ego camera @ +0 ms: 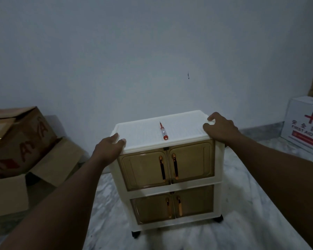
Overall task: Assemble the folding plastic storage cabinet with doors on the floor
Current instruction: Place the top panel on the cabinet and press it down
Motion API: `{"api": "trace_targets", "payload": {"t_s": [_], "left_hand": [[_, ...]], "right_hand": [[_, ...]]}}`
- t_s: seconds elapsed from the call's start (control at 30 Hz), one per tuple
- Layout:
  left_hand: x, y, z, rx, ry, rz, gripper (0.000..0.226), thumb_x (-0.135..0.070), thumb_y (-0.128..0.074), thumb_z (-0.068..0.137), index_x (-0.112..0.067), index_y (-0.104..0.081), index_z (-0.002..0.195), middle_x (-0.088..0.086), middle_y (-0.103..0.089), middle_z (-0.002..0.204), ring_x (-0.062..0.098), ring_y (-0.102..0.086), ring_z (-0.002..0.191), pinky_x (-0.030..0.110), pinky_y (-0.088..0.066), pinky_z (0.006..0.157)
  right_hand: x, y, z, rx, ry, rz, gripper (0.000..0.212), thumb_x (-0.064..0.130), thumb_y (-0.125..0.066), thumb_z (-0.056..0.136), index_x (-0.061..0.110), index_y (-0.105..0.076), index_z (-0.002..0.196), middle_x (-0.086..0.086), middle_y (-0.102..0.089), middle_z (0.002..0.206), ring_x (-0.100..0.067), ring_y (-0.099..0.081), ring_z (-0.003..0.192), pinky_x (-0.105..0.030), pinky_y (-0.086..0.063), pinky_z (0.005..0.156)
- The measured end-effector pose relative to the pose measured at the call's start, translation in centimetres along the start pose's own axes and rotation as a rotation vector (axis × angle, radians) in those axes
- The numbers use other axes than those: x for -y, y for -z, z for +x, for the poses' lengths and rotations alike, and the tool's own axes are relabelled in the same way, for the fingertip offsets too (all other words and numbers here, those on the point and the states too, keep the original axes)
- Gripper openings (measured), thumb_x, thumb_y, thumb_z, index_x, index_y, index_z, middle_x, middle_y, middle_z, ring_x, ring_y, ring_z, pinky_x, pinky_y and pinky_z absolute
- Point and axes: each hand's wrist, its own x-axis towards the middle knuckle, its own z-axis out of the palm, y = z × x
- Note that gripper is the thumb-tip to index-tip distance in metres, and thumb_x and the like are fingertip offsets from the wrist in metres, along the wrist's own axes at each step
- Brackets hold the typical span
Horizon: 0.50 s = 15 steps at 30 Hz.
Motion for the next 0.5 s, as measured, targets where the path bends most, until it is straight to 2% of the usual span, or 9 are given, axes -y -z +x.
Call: {"api": "trace_targets", "payload": {"t_s": [0.1,0.27,0.43,0.5], "left_hand": [[0.7,-0.3,3.3,0.0,0.0,-0.003,0.061,-0.053,-0.042,0.099,-0.023,-0.039,0.152,0.01,-0.036,0.158,0.032,-0.033,0.145,0.042,-0.023,0.117],[1.2,-1.1,8.7,-0.015,-0.014,-0.032,0.059,-0.05,-0.042,0.1,-0.022,-0.039,0.152,0.008,-0.036,0.159,0.03,-0.032,0.146,0.042,-0.022,0.118],[1.5,-1.9,13.3,-0.045,-0.036,-0.015,0.057,-0.046,-0.041,0.101,-0.02,-0.039,0.152,0.008,-0.036,0.159,0.03,-0.031,0.147,0.041,-0.021,0.118],[1.7,-2.2,14.8,-0.048,-0.037,-0.006,0.057,-0.047,-0.04,0.101,-0.02,-0.039,0.152,0.009,-0.035,0.159,0.031,-0.031,0.146,0.043,-0.021,0.117]], "right_hand": [[0.4,-1.6,3.0,-0.018,0.009,-0.002,0.042,0.041,-0.05,0.092,0.026,-0.046,0.131,-0.014,-0.051,0.131,-0.025,-0.041,0.098,-0.045,-0.049,0.093],[1.3,-4.0,8.0,-0.036,0.021,0.022,0.041,0.04,-0.049,0.092,0.026,-0.049,0.13,-0.014,-0.051,0.131,-0.025,-0.042,0.099,-0.049,-0.05,0.093],[2.0,-6.0,12.2,-0.062,0.048,0.043,0.04,0.037,-0.048,0.093,0.024,-0.053,0.131,-0.01,-0.054,0.135,-0.032,-0.045,0.121,-0.038,-0.042,0.091],[2.1,-6.6,13.6,-0.072,0.056,0.049,0.039,0.037,-0.048,0.093,0.024,-0.055,0.129,-0.008,-0.055,0.134,-0.031,-0.046,0.121,-0.038,-0.041,0.09]]}}
